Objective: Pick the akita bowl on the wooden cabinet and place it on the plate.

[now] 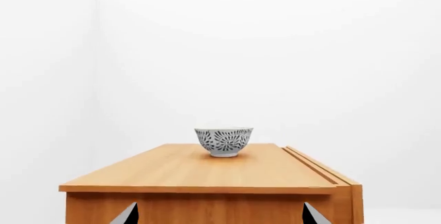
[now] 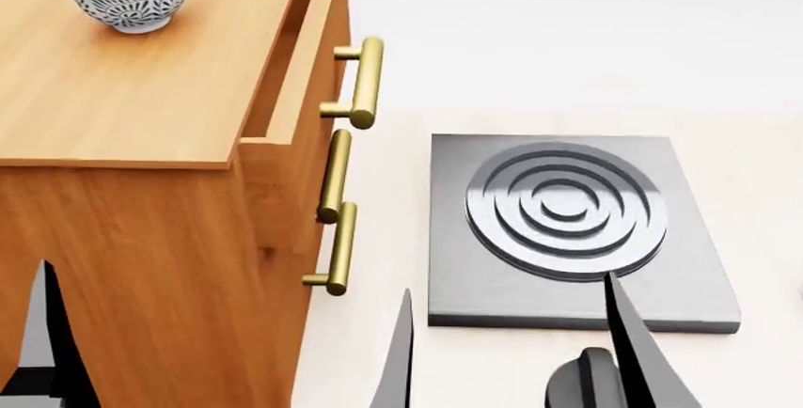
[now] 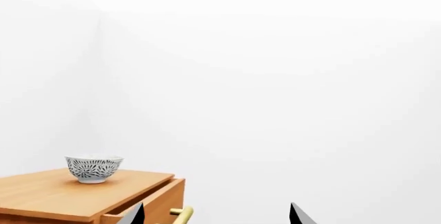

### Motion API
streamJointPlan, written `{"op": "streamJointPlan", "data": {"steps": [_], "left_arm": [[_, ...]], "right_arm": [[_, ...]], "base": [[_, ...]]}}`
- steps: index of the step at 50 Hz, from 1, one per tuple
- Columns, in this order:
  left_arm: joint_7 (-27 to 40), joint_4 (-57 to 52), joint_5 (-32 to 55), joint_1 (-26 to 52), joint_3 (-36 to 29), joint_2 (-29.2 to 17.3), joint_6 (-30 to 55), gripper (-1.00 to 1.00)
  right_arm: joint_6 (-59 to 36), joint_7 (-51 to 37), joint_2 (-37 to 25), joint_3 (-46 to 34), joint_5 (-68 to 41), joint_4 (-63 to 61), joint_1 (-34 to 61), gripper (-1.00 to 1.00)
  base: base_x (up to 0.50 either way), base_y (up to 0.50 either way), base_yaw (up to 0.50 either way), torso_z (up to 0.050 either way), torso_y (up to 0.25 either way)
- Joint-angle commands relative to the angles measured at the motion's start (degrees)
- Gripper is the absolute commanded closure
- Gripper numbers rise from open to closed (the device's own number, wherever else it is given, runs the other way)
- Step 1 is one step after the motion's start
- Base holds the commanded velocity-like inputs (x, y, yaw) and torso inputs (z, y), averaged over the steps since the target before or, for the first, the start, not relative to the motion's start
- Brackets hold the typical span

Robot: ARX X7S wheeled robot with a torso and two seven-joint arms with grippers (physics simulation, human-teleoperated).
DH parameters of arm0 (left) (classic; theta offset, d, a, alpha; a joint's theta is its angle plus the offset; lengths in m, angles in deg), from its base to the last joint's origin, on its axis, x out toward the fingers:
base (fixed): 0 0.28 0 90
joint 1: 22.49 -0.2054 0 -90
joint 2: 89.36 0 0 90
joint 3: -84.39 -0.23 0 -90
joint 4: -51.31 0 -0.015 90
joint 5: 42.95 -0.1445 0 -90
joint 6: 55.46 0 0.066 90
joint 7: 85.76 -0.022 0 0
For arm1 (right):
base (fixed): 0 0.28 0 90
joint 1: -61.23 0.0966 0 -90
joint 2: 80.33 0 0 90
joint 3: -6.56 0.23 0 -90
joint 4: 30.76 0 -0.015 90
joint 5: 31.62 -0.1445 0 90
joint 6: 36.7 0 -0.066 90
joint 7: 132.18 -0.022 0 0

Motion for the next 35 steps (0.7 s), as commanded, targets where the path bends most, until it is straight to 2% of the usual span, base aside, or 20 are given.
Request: {"op": "streamJointPlan", "data": {"steps": [1,26,35], "left_arm": [[0.4,-0.2,0.2,-0.1,-0.1,-0.4,-0.1,-1.00],[2.2,-2.3,0.8,0.5,-0.2,-0.7,1.6,-1.00],[6.5,-9.4,4.9,4.5,2.7,-0.8,10.7,-1.00]], "right_arm": [[-0.4,-1.0,0.0,-1.3,-0.4,0.0,1.2,-1.00],[-0.7,-2.5,0.0,-3.5,-0.4,0.4,2.8,-1.00],[-0.1,-2.7,-0.1,-3.9,-0.3,0.3,3.0,-1.00]], "base": [[0.10,0.00,0.00,0.000,0.000],[0.01,0.00,0.00,0.000,0.000],[0.00,0.00,0.00,0.000,0.000]]}}
